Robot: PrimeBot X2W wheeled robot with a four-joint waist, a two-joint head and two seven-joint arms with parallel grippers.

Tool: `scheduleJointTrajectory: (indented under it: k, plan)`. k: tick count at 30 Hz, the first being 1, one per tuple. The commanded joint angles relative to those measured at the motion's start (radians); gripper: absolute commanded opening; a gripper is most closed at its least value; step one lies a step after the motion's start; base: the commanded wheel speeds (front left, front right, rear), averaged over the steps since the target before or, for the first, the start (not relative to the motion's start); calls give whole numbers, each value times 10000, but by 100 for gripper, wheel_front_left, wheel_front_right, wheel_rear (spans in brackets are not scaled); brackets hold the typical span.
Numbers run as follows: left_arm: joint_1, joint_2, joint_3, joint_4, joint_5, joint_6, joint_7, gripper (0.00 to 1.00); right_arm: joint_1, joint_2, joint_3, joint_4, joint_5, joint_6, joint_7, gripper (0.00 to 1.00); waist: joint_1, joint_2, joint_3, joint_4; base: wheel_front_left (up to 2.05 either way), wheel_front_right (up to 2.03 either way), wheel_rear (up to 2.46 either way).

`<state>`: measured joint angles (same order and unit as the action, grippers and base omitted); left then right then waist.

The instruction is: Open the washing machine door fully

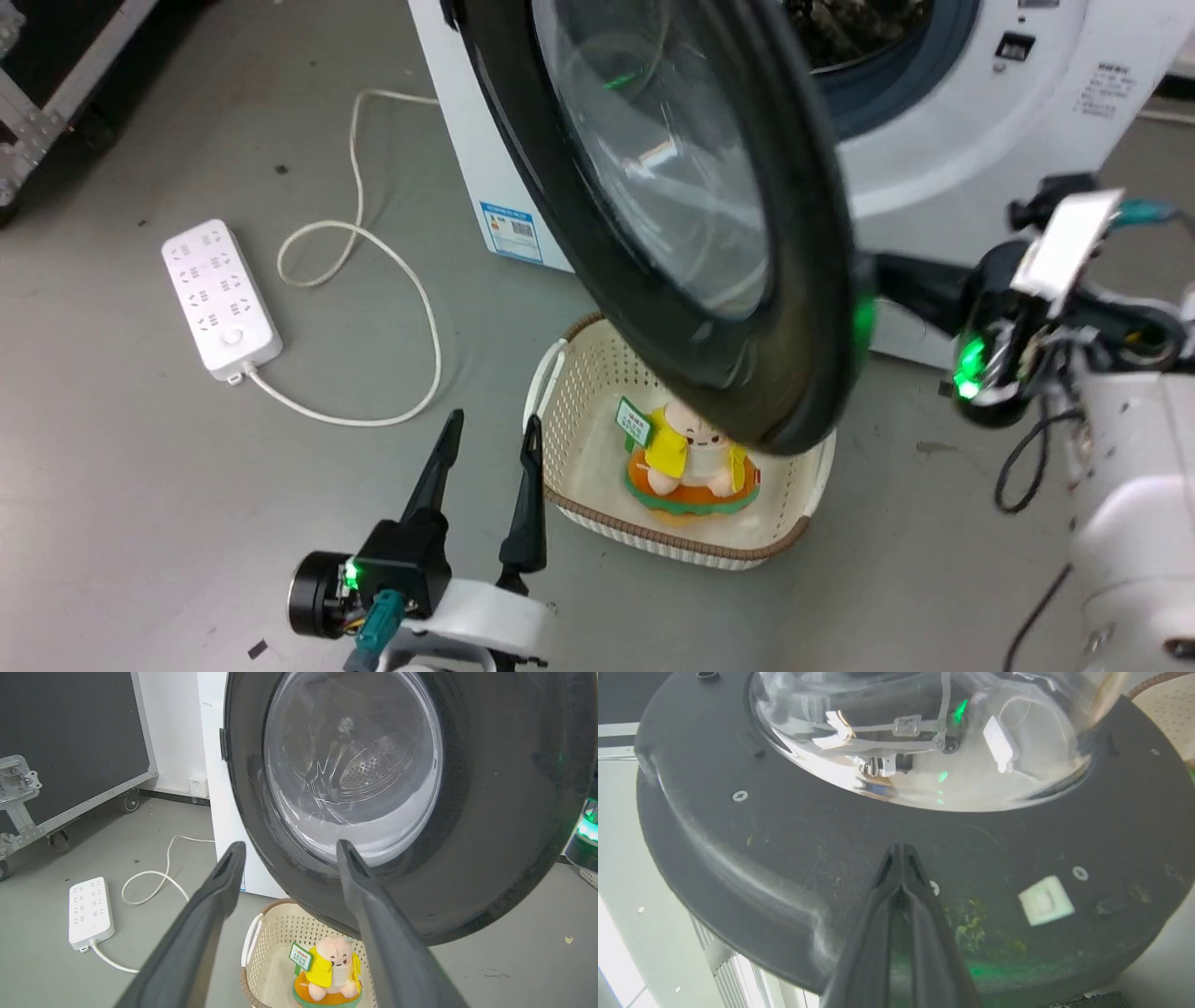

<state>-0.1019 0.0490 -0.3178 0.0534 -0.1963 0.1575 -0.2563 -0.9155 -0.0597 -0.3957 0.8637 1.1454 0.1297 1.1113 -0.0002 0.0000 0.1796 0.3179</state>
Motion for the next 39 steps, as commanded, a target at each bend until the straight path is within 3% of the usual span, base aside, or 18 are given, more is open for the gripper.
scheduleJointTrajectory:
  k: [1,8,14,23,25,31,39]
  plan:
    - [138,12,-41,72,43,-96,-55,100,431,92,570,-51,637,10,-5,0,2,0,-146,66,0,0,0]
    - [287,12,-153,194,-175,-353,-55,100,1677,93,3516,-736,3187,10,-831,0,2,0,-322,170,0,0,0]
    - [353,12,-280,224,-367,-540,-55,100,2420,94,5709,-1453,4672,10,-1850,0,2,0,-305,253,0,0,0]
    - [379,12,-239,207,-481,-601,-55,100,2648,37,6771,-1893,5097,10,-2975,1,2,0,-324,318,0,0,0]
    - [407,12,-141,262,-506,-609,-55,100,2661,-112,6695,-1938,4943,10,-3450,100,2,0,-408,263,0,0,0]
    - [441,12,254,420,-563,-736,-55,100,3071,-1006,6530,-3083,3770,10,-5206,100,2,0,-795,-134,0,0,0]
    - [592,71,1038,451,-669,-1060,-55,100,4646,-2715,6757,-6442,-369,10,-9470,100,2,0,-1325,-933,0,0,0]
